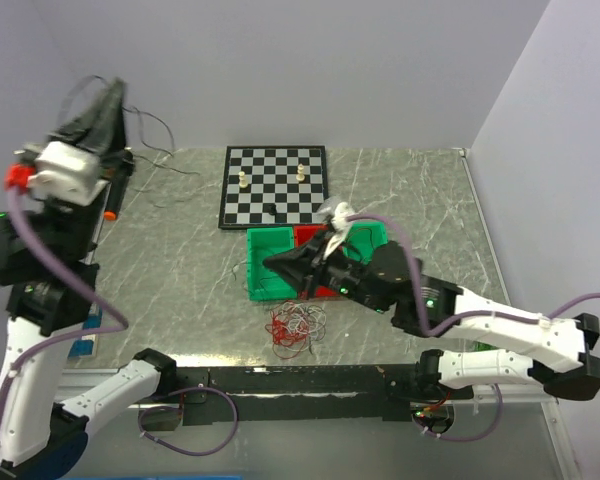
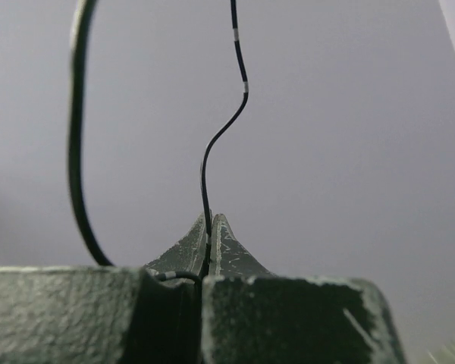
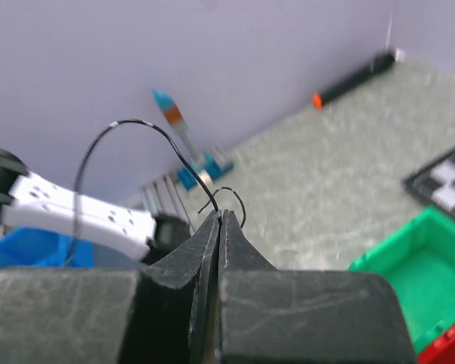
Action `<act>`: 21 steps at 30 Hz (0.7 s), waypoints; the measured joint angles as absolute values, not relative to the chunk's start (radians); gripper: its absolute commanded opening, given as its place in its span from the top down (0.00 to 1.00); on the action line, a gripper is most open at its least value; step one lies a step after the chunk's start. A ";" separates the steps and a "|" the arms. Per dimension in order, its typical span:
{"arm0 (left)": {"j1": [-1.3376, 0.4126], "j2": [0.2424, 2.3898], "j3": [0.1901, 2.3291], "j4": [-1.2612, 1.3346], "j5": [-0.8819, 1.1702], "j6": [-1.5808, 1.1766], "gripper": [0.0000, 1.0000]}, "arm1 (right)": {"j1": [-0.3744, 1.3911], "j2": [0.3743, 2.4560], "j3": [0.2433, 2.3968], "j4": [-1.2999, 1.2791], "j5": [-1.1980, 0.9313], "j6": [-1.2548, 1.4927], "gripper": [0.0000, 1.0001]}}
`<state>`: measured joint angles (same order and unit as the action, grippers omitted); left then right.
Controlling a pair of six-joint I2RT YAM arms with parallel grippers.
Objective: Untangle the cables
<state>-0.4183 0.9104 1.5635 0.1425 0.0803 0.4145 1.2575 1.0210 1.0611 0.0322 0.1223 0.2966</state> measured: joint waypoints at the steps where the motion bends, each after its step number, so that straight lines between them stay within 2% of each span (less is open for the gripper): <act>1: -0.418 0.903 1.526 0.125 0.083 0.398 0.99 | 1.258 1.004 1.082 0.028 0.122 0.284 1.00; 11: -0.418 0.920 1.287 0.026 0.142 0.212 0.99 | 1.258 0.933 1.223 0.006 0.243 0.133 1.00; 21: -0.430 1.069 1.206 0.042 0.233 0.036 0.99 | 1.256 0.829 1.166 0.026 0.494 -0.001 1.00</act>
<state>-0.4301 1.0687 1.2064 0.0418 0.2333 0.0357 1.2564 0.8288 1.1664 0.0257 0.4942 -0.0006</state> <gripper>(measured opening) 0.024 0.011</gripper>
